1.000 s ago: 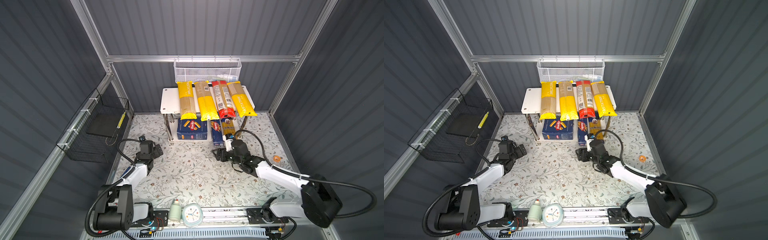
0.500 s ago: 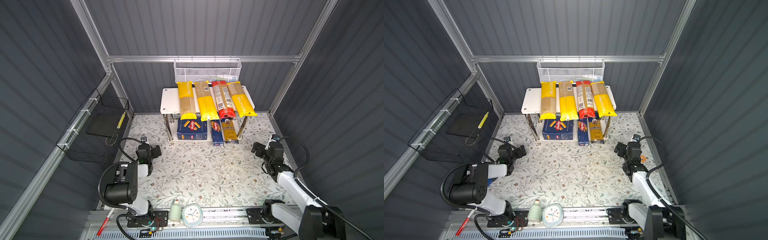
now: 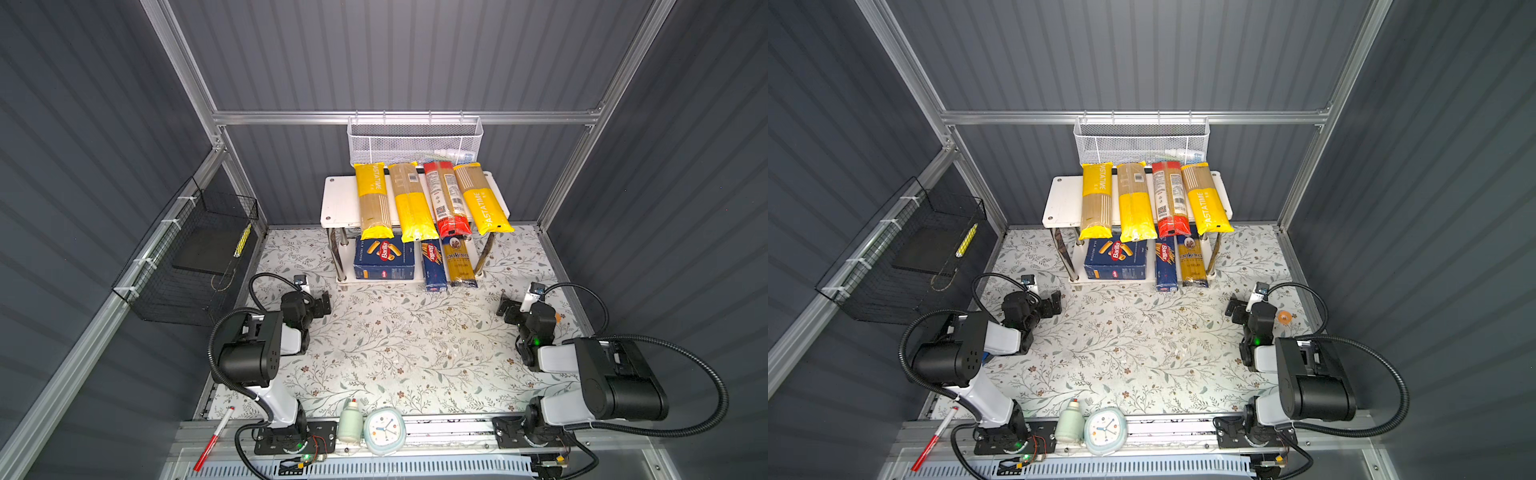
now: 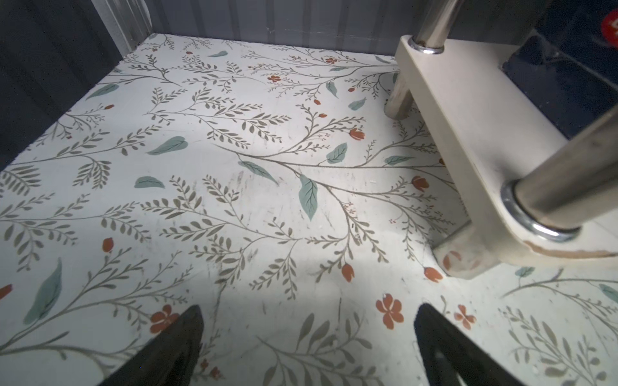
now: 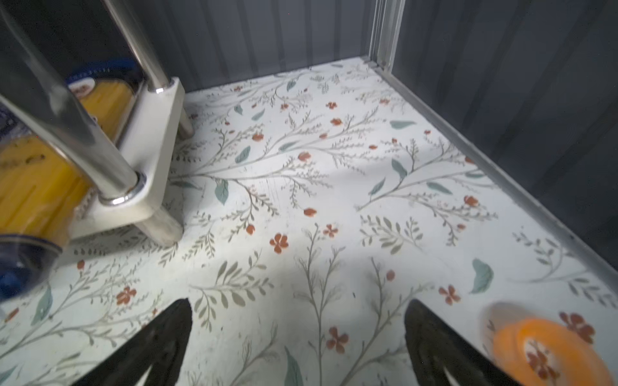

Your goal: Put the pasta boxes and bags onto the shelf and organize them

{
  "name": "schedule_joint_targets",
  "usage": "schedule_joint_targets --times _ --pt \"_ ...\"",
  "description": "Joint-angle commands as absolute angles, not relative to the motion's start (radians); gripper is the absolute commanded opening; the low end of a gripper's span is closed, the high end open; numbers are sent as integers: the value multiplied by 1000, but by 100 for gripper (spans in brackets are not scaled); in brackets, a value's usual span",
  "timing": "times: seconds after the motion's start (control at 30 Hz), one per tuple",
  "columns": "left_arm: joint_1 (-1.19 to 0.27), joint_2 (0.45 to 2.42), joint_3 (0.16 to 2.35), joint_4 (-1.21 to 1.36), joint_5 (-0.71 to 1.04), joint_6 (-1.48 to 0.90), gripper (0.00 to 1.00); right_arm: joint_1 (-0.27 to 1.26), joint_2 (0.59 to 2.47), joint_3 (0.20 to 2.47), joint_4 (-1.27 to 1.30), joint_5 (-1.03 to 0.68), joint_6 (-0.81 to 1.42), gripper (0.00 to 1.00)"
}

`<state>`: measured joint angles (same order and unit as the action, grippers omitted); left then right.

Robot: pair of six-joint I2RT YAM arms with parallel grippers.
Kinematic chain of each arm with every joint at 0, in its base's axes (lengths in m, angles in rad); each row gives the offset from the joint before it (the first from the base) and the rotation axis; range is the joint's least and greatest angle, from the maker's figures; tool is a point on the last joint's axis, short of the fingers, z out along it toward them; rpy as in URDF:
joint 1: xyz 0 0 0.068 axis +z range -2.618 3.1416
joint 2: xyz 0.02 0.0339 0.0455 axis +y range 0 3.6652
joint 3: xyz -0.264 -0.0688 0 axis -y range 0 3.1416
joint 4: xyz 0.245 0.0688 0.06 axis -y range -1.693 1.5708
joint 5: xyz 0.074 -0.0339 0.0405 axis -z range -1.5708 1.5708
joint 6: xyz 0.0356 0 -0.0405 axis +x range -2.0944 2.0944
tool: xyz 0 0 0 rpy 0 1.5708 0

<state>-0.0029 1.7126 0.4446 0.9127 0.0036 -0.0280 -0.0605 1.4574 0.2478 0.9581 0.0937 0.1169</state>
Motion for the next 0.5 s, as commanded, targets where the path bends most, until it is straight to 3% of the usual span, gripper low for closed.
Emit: schedule_joint_targets --times 0.0,0.07,0.47 --pt "-14 1710 475 888 -29 9 99 -57 1443 324 945 102 86 99" --pt "-16 1720 471 923 -31 9 99 -55 1463 283 1064 92 78 99" --pt "-16 1717 472 910 -29 8 99 -55 1457 319 982 52 64 99"
